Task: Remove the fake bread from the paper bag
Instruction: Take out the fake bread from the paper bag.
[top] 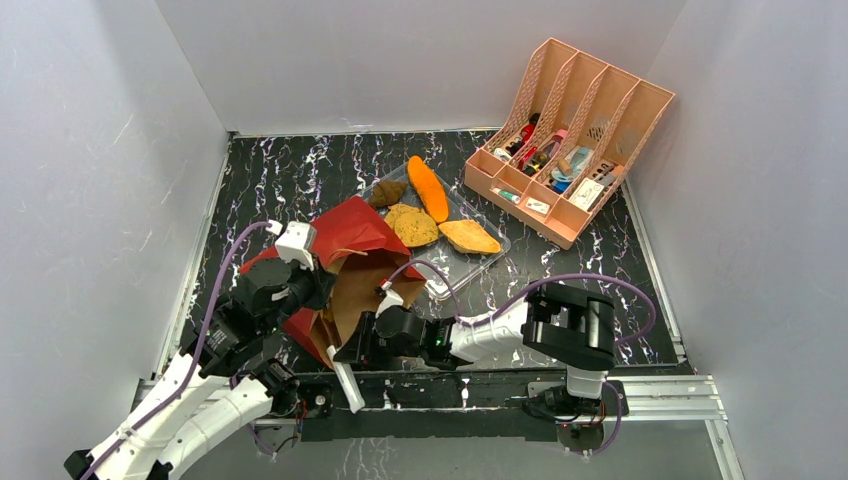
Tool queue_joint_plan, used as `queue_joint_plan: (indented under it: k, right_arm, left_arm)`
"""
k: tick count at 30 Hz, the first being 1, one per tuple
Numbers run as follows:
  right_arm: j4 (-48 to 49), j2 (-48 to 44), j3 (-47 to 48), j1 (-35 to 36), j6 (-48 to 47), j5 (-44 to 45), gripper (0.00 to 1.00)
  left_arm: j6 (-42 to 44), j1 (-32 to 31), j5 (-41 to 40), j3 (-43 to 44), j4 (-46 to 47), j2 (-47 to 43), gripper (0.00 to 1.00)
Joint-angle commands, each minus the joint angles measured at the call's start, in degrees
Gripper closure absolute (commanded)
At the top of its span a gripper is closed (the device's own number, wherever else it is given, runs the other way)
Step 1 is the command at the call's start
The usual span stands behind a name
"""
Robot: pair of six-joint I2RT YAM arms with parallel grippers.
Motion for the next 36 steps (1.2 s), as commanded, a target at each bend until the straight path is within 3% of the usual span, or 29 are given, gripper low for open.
queue_joint_plan:
  k: [1, 7, 28, 36]
  right_arm:
    - [-0.24, -0.32, 2.22, -0.16, -1.16, -1.16, 0.89]
    - [-0.45, -5.02, -0.10, -0.16, -1.48, 0.39, 1.00]
    - [-4.57, -25.39, -11.68, -0.16, -1.62, 6.58, 1.00]
    - [-12.19, -40.24, -17.14, 0.12, -1.85, 8.89, 1.00]
  left_arm:
    - [-0.47, -0.24, 1.72, 0.00, 1.28, -1.65, 1.00]
    - [-1.62, -0.29, -2.10, 0.53, 0.00, -2.11, 1.00]
    - [-7.54, -0.24, -18.87, 3.44, -6.55, 2.46, 1.00]
    - [-8.52, -0.24, -23.15, 4.69, -8.00, 6.21, 1.00]
